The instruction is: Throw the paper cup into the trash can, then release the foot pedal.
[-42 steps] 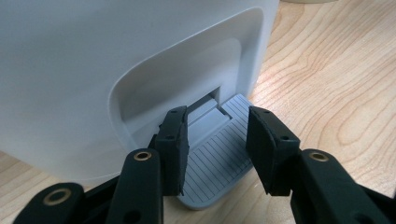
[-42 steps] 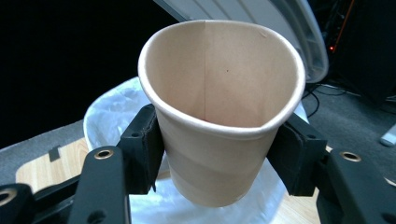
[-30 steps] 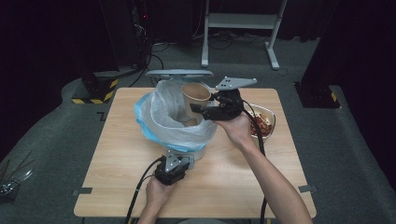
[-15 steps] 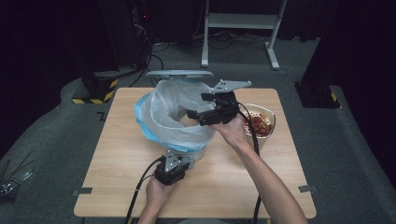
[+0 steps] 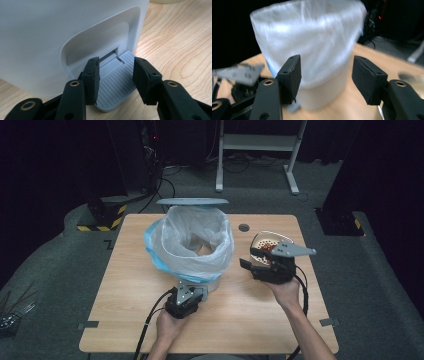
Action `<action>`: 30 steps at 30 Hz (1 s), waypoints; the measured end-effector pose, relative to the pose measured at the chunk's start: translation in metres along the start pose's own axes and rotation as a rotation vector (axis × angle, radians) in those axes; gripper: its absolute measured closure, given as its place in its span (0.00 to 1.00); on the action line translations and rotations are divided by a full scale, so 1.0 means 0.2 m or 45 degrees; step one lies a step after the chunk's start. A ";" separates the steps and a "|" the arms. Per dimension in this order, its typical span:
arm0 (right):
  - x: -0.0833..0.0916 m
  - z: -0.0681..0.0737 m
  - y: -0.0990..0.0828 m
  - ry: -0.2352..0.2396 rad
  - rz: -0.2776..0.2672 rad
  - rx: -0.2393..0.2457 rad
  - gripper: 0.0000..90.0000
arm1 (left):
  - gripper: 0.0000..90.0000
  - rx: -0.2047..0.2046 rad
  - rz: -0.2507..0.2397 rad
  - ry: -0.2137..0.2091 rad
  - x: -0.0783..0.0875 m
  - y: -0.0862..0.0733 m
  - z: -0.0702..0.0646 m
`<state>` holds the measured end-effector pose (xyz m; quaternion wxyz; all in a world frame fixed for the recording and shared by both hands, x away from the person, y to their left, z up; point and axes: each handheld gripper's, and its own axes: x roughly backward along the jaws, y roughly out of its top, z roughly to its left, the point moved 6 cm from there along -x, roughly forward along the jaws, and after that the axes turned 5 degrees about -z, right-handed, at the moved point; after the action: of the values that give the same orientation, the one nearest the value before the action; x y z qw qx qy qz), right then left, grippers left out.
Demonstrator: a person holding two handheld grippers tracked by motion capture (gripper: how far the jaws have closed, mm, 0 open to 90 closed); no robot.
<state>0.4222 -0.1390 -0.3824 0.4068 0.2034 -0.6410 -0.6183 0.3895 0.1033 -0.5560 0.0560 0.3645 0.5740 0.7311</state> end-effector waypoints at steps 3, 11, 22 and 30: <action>0.08 -0.03 -0.16 -0.034 0.022 -0.053 0.47 | 0.63 0.003 -0.002 -0.002 0.00 0.00 0.00; 0.19 -0.17 -0.58 -0.192 0.146 -0.181 0.48 | 0.55 0.022 -0.010 -0.007 0.01 0.00 0.00; 0.24 -0.32 -0.83 -0.375 0.257 -0.219 0.48 | 0.51 0.095 -0.073 -0.018 0.04 0.00 0.02; 0.27 -0.37 -0.88 -0.428 0.301 -0.240 0.47 | 0.48 0.124 -0.081 -0.019 0.08 0.00 0.02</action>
<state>0.4059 -0.2539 -0.5441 0.3809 -0.0178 -0.6586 -0.6487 0.3810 0.1149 -0.5476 0.0655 0.3537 0.6198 0.6974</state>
